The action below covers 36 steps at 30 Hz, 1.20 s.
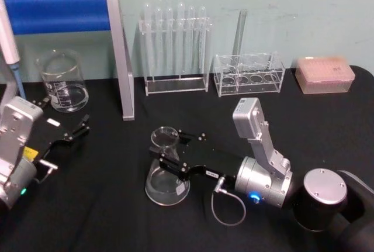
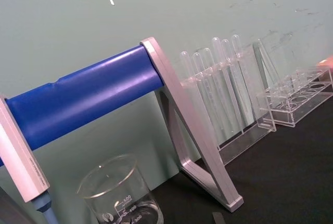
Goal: Grasp the erlenmeyer flask with one hand, shake it three times, then place it back.
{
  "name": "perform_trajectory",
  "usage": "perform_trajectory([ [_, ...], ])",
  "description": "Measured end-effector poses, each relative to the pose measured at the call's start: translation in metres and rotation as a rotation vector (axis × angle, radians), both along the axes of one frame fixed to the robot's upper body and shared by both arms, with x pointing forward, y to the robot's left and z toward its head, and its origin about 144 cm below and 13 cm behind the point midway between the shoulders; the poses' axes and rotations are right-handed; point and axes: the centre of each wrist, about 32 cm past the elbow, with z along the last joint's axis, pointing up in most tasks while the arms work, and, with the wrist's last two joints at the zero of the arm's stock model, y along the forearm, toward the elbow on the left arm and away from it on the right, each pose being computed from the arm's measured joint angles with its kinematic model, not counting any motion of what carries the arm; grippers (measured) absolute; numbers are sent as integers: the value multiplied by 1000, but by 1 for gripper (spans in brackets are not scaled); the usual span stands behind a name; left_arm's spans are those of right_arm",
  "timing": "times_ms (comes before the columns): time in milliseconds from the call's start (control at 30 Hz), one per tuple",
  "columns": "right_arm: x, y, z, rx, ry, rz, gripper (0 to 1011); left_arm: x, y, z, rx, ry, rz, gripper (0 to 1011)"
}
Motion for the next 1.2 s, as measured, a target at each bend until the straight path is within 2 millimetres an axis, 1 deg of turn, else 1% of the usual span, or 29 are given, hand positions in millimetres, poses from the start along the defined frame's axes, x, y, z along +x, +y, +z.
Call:
perform_trajectory([
  [267, -4, -5, 8, 22, -10, -37, 449, 0, 0, 0, 0, 0, 0, 1001],
  [667, -15, -13, 39, 8, -29, -116, 449, 0, 0, 0, 0, 0, 0, 1001],
  [833, -17, -15, 43, 8, -39, -128, 449, 0, 0, 0, 0, 0, 0, 1001],
  [1200, -18, -14, 44, 14, -40, -131, 449, 0, 0, 0, 0, 0, 0, 1001],
])
